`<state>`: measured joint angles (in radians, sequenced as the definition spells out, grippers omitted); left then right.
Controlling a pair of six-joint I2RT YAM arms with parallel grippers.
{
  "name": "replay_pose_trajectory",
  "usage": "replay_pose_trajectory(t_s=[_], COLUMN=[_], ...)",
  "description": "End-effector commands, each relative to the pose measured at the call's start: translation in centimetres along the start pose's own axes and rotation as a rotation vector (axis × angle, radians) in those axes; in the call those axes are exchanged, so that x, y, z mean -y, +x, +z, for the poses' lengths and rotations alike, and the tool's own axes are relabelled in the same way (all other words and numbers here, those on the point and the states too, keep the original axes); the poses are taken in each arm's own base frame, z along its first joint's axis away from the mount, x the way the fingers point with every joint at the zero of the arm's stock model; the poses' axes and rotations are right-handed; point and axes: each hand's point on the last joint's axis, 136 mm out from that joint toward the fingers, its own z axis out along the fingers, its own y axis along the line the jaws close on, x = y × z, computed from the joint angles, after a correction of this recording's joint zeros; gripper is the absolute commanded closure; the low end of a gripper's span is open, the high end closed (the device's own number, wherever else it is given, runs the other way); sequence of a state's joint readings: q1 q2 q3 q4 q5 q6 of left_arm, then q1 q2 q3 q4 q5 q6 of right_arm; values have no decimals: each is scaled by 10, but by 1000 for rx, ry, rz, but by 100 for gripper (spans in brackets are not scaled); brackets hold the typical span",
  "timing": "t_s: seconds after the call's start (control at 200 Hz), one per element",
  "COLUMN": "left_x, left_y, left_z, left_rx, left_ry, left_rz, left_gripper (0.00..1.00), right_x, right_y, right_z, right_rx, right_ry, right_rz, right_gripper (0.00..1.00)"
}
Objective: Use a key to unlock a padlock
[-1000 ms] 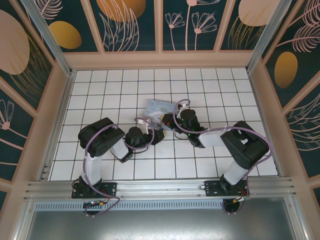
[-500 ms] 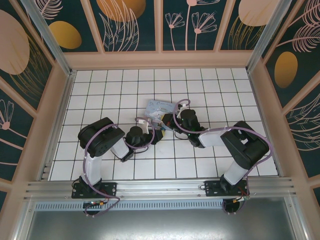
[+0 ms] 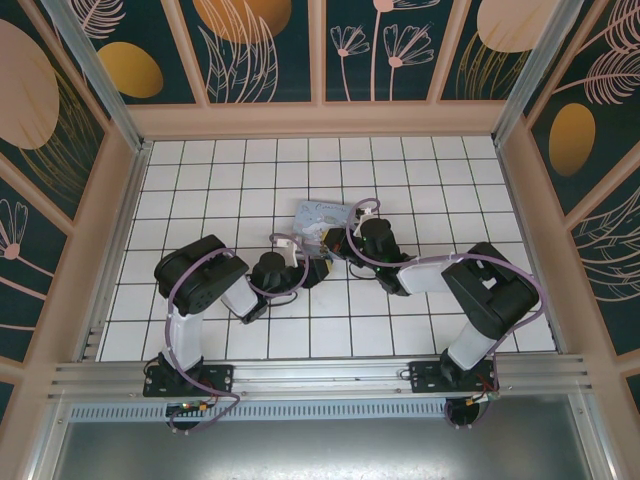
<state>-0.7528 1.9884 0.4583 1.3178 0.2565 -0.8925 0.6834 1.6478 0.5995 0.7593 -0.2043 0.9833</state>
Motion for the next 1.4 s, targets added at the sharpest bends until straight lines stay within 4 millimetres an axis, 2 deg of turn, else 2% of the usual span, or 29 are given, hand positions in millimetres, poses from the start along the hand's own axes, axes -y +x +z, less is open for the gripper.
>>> replay_pose_trajectory(t_s=[0.0,0.22,0.435,0.576,0.776,0.881,0.911,0.971,1.171,1.316,1.396], left_x=[5,0,-15,-25,-28,-28,-27,-26,-18,-15,-14], left_y=[-6,-3,1,1,-1,-2,-1,-2,-1,-2,-3], left_z=[2,7,13,16,17,17,17,16,14,10,8], left_rx=[15,5,-14,-21,-17,-16,-18,-18,-33,-40,-44], left_ry=[23,16,-51,-109,-134,-133,-131,-128,-110,-109,-109], left_rz=[-10,-17,-21,-12,-12,-15,-18,-23,-41,-56,-67], left_gripper=[60,60,61,69,81,89,94,100,100,100,100], right_x=[15,16,15,14,14,13,13,10,-11,-31,-39], right_y=[14,15,15,15,15,14,14,12,-3,-16,-16], right_z=[-1,-2,0,1,2,2,2,3,-3,-21,-34], right_rx=[-41,-42,-43,-45,-46,-45,-46,-44,-19,20,28], right_ry=[43,45,43,40,42,41,41,38,20,-4,-22], right_rz=[17,19,19,21,23,21,20,17,-26,-57,-73], right_gripper=[100,100,100,100,100,100,100,100,100,100,100])
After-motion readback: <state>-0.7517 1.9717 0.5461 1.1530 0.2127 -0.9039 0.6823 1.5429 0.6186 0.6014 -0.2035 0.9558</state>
